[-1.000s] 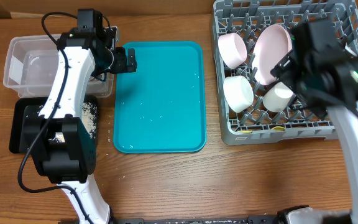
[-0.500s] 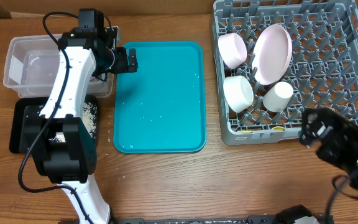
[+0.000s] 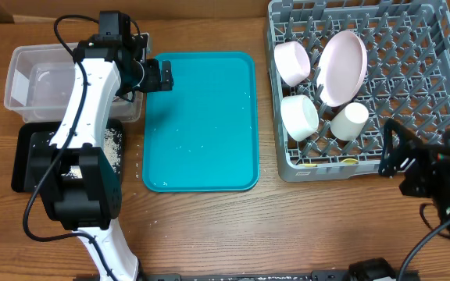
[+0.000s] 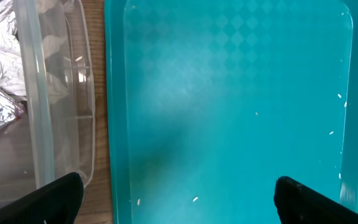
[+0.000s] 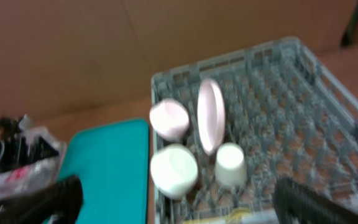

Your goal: Sort waste into correct bins and load items into the dishwasher

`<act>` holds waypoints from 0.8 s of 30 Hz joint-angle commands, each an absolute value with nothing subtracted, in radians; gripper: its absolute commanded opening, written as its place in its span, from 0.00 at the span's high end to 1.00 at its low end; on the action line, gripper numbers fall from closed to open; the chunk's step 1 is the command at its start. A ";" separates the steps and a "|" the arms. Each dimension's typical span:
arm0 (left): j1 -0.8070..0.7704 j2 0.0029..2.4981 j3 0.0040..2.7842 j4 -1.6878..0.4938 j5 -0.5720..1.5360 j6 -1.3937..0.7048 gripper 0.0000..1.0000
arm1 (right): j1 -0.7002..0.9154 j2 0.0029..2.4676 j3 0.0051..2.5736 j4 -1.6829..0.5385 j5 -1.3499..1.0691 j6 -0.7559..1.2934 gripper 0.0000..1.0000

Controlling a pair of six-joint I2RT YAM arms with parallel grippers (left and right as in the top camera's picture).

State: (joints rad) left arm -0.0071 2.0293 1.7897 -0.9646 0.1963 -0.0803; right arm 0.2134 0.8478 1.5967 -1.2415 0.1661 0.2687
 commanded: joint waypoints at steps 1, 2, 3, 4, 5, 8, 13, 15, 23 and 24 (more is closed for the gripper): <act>-0.014 2.038 1.808 -0.967 0.191 -0.090 0.00 | 0.109 0.667 1.304 -1.019 -0.011 0.095 0.00; -0.014 2.038 1.808 -0.967 0.191 -0.090 0.00 | 0.091 0.621 1.217 -0.949 -0.023 0.096 0.00; -0.014 2.038 1.808 -0.967 0.191 -0.090 0.00 | 0.078 0.579 1.137 -0.888 -0.033 0.096 0.00; -0.014 2.038 1.808 -0.967 0.191 -0.090 0.00 | 0.064 0.540 1.060 -0.833 -0.045 0.096 0.00; -0.014 2.038 1.808 -0.967 0.191 -0.090 0.00 | 0.049 0.495 0.971 -0.770 -0.059 0.096 0.00; -0.014 2.038 1.808 -0.967 0.191 -0.090 0.00 | 0.018 0.375 0.736 -0.593 -0.112 0.096 0.00; -0.014 2.038 1.808 -0.967 0.191 -0.090 0.00 | 0.004 0.212 0.403 -0.339 -0.141 0.096 0.00; -0.014 2.038 1.808 -0.967 0.191 -0.090 0.00 | 0.004 0.170 0.310 -0.270 -0.141 0.096 0.00; -0.014 2.038 1.808 -0.967 0.191 -0.090 0.00 | 0.004 0.033 0.128 -0.177 -0.175 0.058 0.00; -0.014 2.038 1.808 -0.967 0.191 -0.090 0.00 | 0.004 0.022 0.117 -0.177 -0.196 0.015 0.00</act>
State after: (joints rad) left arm -0.0071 2.0293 1.7897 -0.9653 0.1963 -0.0803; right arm 0.0078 0.0620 0.1425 -0.1921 -0.1528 0.0910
